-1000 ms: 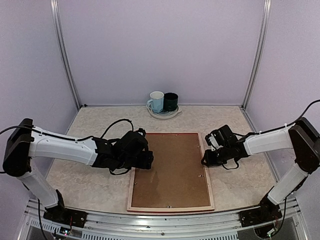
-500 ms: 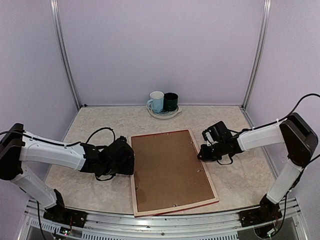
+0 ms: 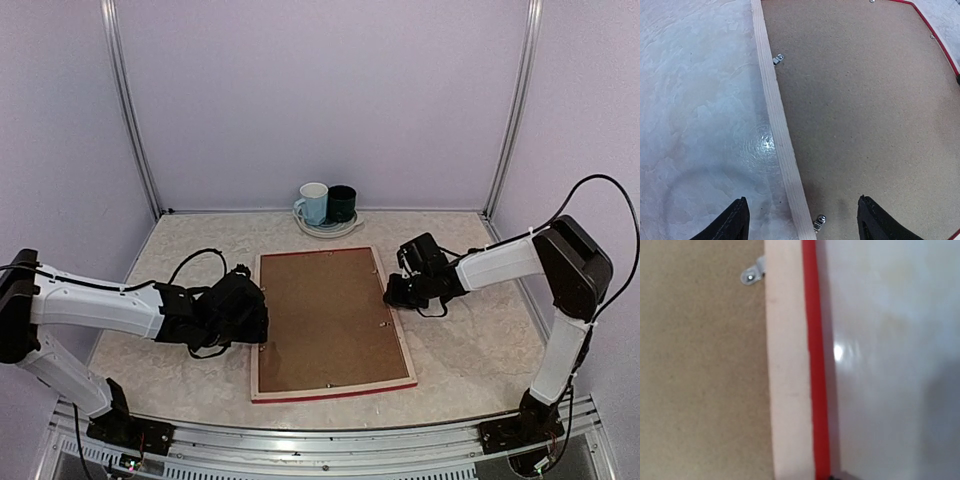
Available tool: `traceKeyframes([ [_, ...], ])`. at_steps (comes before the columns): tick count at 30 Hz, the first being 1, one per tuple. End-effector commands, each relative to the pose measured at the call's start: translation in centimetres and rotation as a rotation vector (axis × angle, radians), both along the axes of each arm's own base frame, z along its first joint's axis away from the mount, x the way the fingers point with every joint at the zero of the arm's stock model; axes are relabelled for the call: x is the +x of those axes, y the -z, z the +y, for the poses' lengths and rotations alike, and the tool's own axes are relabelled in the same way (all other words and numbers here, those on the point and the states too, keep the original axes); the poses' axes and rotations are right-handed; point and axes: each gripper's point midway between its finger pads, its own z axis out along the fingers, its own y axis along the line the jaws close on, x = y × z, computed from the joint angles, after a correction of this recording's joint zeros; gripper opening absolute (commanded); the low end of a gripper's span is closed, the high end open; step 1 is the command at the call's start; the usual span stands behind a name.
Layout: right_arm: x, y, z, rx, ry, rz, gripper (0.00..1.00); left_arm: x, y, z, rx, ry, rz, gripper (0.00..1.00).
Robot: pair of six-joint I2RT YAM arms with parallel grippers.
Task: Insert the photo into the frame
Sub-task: Position the photo frame at the center of the board.
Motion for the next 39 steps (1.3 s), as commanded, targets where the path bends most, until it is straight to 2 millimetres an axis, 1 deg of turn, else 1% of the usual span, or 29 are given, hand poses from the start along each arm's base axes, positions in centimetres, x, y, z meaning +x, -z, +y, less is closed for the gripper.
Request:
traceKeyframes([
  [1, 0.9, 2.1, -0.9, -0.016, 0.106, 0.056, 0.00, 0.5, -1.8, -1.7, -0.046, 0.021, -0.035, 0.73],
  [4, 1.2, 1.9, -0.7, 0.004, 0.107, 0.043, 0.00, 0.7, -2.1, -2.9, -0.055, 0.051, -0.039, 0.73],
  [5, 1.1, 1.8, -0.6, 0.008, 0.099, 0.039, 0.02, 0.8, -2.1, -3.5, -0.056, 0.065, -0.040, 0.73],
  [8, 0.4, 1.4, -0.1, 0.030, 0.048, 0.046, 0.25, 1.1, -2.4, -5.6, -0.063, 0.114, -0.046, 0.73],
  [9, 0.1, 1.4, -0.1, 0.028, 0.038, 0.046, 0.31, 1.1, -2.6, -6.3, -0.068, 0.132, -0.050, 0.73],
  [11, -0.4, 1.1, -0.1, 0.027, 0.002, 0.040, 0.37, 1.3, -2.7, -8.0, -0.076, 0.173, -0.050, 0.73],
  [12, -0.7, 1.0, -0.1, 0.027, -0.012, 0.037, 0.38, 1.3, -2.3, -8.9, -0.075, 0.192, -0.044, 0.73],
  [13, -0.9, 0.9, 0.0, 0.028, -0.030, 0.036, 0.39, 1.3, -2.5, -9.8, -0.084, 0.213, -0.047, 0.73],
  [17, -2.0, 0.8, -0.1, 0.017, -0.083, 0.036, 0.40, 1.3, -1.4, -13.2, -0.074, 0.281, -0.032, 0.73],
  [18, -2.2, 1.0, -0.2, 0.002, -0.090, 0.038, 0.41, 1.4, -1.7, -14.2, -0.086, 0.294, -0.036, 0.73],
  [20, -2.6, 1.2, -0.4, -0.029, -0.102, 0.043, 0.42, 1.4, -0.7, -15.4, -0.085, 0.320, -0.017, 0.73],
  [23, -3.1, 1.3, -0.3, -0.043, -0.123, 0.044, 0.43, 1.5, 0.0, -17.0, -0.104, 0.352, -0.004, 0.73],
  [25, -3.3, 1.4, -0.1, -0.046, -0.136, 0.047, 0.43, 1.4, 0.4, -17.7, -0.116, 0.370, 0.006, 0.73],
  [29, -4.0, 1.8, 0.3, -0.071, -0.163, 0.056, 0.45, 1.2, 1.7, -18.6, -0.120, 0.390, 0.033, 0.72],
  [32, -4.6, 2.0, 0.3, -0.091, -0.178, 0.064, 0.46, 1.1, 2.0, -19.0, -0.134, 0.401, 0.043, 0.72],
  [39, -5.7, 1.9, -0.1, -0.109, -0.191, 0.067, 0.45, 0.8, 3.5, -19.1, -0.121, 0.397, 0.071, 0.71],
])
